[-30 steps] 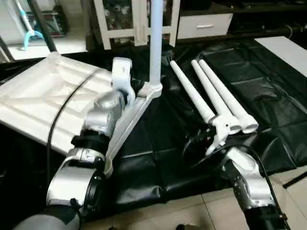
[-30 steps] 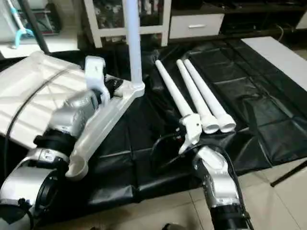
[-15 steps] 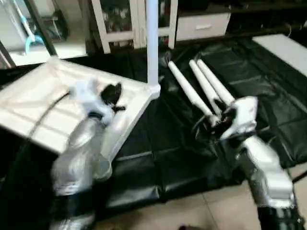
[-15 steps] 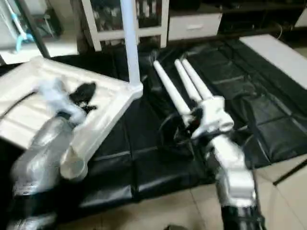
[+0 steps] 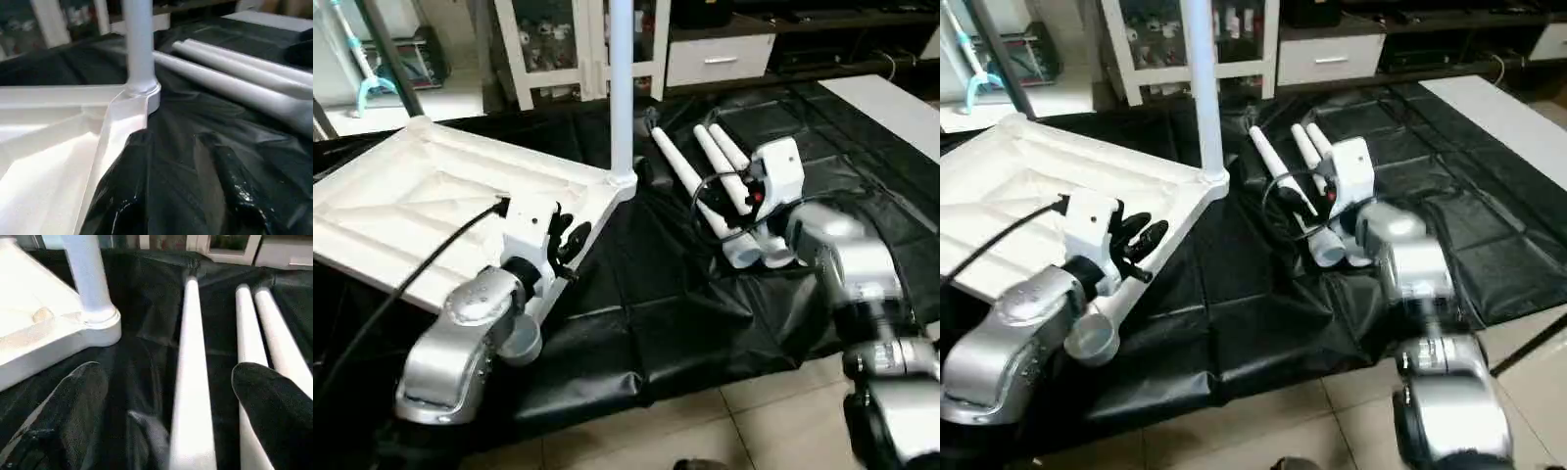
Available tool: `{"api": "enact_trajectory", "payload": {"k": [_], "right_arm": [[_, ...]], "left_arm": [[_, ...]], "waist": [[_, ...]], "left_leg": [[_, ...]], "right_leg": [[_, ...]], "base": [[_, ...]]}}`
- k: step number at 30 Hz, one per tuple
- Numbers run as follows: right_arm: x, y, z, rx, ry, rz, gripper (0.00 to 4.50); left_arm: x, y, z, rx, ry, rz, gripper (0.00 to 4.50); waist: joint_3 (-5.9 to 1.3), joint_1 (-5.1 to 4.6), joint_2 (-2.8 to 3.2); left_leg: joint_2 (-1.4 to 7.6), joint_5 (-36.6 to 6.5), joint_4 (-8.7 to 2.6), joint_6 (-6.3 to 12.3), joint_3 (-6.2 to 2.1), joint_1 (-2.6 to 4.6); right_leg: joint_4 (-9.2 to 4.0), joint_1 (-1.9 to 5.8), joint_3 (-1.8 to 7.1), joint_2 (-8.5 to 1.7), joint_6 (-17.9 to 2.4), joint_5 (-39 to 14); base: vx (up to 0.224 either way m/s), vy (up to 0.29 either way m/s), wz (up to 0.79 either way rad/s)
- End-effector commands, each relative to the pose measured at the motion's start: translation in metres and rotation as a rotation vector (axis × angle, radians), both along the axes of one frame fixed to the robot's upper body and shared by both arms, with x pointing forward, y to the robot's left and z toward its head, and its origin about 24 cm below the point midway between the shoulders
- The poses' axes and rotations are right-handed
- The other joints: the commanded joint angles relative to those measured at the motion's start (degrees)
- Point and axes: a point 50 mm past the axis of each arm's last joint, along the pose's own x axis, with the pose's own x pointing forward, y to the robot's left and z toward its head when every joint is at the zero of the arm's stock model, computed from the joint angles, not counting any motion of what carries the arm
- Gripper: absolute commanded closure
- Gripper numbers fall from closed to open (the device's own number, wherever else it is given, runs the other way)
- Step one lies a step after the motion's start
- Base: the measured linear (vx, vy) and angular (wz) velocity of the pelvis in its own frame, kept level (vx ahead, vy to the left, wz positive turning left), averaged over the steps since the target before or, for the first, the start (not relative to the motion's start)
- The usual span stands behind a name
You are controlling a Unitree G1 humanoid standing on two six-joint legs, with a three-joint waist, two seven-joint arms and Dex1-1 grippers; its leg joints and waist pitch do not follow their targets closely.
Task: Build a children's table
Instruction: Rotate table base, then pick table leg
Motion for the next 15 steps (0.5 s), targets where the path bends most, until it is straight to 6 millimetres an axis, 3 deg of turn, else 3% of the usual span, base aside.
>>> {"api": "enact_trajectory", "payload": {"k": [1,5,6,9,11,12,15], "right_arm": [[0.007,-0.003,-0.009,-0.035,0.082,-0.036,0.06],[0.016,0.006,-0.005,-0.044,0.111,-0.014,0.06],[0.017,0.007,-0.004,-0.051,0.116,-0.005,0.06],[0.018,0.013,-0.006,-0.033,0.167,0.017,0.06],[0.017,0.014,-0.01,-0.07,0.218,0.019,0.06],[0.017,0.013,-0.012,-0.088,0.226,0.01,0.06],[0.02,0.01,-0.012,-0.141,0.223,-0.038,0.06]], "left_arm": [[0.001,0.0,0.009,0.022,-0.007,-0.053,2.94],[-0.001,0.001,0.013,0.049,0.008,-0.085,2.94],[-0.002,0.001,0.013,0.046,0.013,-0.092,2.94],[-0.008,0.0,0.011,0.033,0.05,-0.132,2.94],[-0.017,-0.005,0.01,0.012,0.083,-0.21,2.94],[-0.021,-0.007,0.01,0.011,0.087,-0.243,2.94],[-0.035,-0.014,0.01,0.021,0.116,-0.367,2.94]], "waist": [[-4.02,-0.01,-0.27],[-3.83,-0.08,-0.04],[-4.15,-0.11,-0.19],[-4.26,0.2,0.09],[-4.14,0.38,-0.01],[-3.63,0.52,-0.29],[-3.28,0.52,-0.03]], "left_leg": [[-0.67,-11.4,-3.58,2.37,0.85,0.08],[-0.63,-10.5,-3.36,3.0,1.01,0.13],[-0.72,-8.2,-3.18,3.63,0.97,-0.26],[-0.71,-2.8,-2.74,6.46,1.11,-0.47],[-0.59,-2.0,-2.71,7.47,1.1,-0.62],[-0.55,-2.8,-2.92,7.65,1.23,-0.68],[-0.32,-6.8,-3.19,5.72,1.26,-0.22]], "right_leg": [[-3.17,2.83,1.0,-0.99,-10.9,-16.2],[-2.49,2.8,1.22,-0.92,-13.0,-11.9],[-1.98,3.26,1.23,-0.87,-13.9,-9.0],[-1.03,3.11,1.31,-0.67,-16.7,-1.0],[-0.95,3.11,1.24,-0.78,-17.8,-0.4],[-1.32,2.92,1.19,-0.76,-17.8,-2.1],[-1.57,2.62,1.17,-0.78,-16.9,-7.5]], "base": [[0.0,0.0,0.0],[0.0,0.0,0.0],[0.0,0.0,0.0],[0.0,0.0,0.0],[0.0,0.0,0.0],[0.0,0.0,0.0],[0.0,0.0,0.0]]}}
